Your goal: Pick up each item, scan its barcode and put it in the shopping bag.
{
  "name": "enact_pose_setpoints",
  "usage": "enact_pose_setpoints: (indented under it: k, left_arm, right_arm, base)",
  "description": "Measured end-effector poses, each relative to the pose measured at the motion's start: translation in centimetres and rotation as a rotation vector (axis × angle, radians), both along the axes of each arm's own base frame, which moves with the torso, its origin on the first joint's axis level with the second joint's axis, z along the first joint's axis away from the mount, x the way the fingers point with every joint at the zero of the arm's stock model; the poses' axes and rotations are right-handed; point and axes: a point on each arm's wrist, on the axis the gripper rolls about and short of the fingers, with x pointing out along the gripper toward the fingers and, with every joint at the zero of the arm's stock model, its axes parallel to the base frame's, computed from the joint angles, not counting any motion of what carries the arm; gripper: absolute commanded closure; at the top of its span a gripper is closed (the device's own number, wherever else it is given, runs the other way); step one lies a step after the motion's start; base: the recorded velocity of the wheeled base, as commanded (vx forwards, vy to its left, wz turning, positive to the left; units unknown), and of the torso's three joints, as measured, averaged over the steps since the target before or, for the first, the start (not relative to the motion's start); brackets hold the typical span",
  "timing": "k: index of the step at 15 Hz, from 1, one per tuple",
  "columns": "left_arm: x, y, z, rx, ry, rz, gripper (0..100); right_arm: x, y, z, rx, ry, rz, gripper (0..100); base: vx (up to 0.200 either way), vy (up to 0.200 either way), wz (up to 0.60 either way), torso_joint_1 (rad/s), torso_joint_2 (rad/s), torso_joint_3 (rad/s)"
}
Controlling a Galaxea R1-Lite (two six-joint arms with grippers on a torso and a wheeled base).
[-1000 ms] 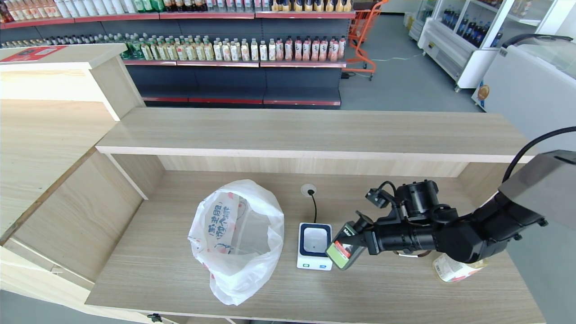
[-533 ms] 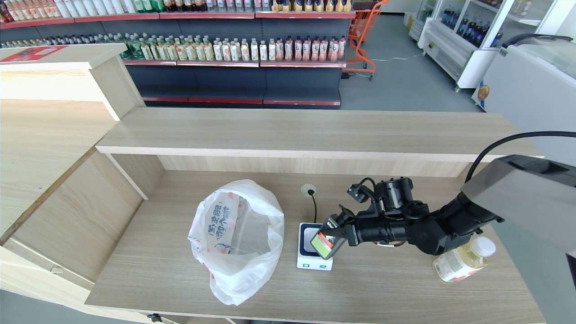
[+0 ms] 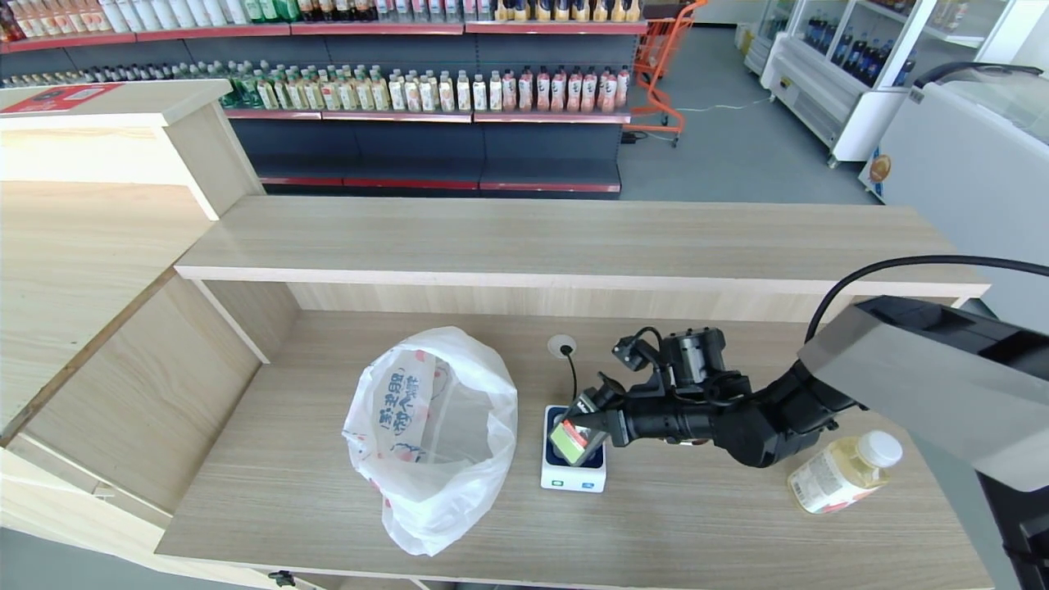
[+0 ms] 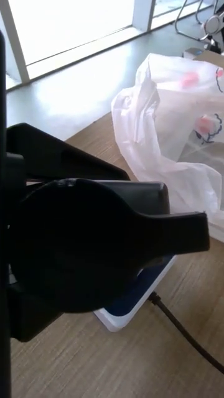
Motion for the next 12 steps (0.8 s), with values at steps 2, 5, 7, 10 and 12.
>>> enact_pose_setpoints:
  k: [2, 5, 7, 10, 12]
  left_arm:
    - [0.0, 0.0, 0.0, 0.0, 0.0, 0.0, 0]
    - [0.0, 0.0, 0.0, 0.0, 0.0, 0.0, 0]
    - [0.0, 0.0, 0.0, 0.0, 0.0, 0.001, 0]
    - [0.0, 0.0, 0.0, 0.0, 0.0, 0.0, 0]
    - [0.0, 0.0, 0.0, 0.0, 0.0, 0.0, 0]
  right_arm:
    - [0.1, 0.1, -0.2, 0.0, -0.004, -0.001, 100]
    - [-0.2, -0.1, 0.5, 0.017, 0.018, -0.022, 100]
    - [-0.7, -0.4, 2.8, 0.065, 0.022, -0.05, 100]
    - [-3.5, -2.7, 8.2, 0.099, -0.084, -0.076, 100]
    - [-6.9, -6.5, 10.4, 0.054, -0.225, -0.113, 100]
  base:
    - [0.0, 0.0, 0.0, 0.0, 0.0, 0.0]
    - [0.0, 0.0, 0.0, 0.0, 0.0, 0.0]
    - [0.0, 0.0, 0.0, 0.0, 0.0, 0.0]
    - [0.0, 0.0, 0.0, 0.0, 0.0, 0.0]
    - [0.0, 0.0, 0.0, 0.0, 0.0, 0.0]
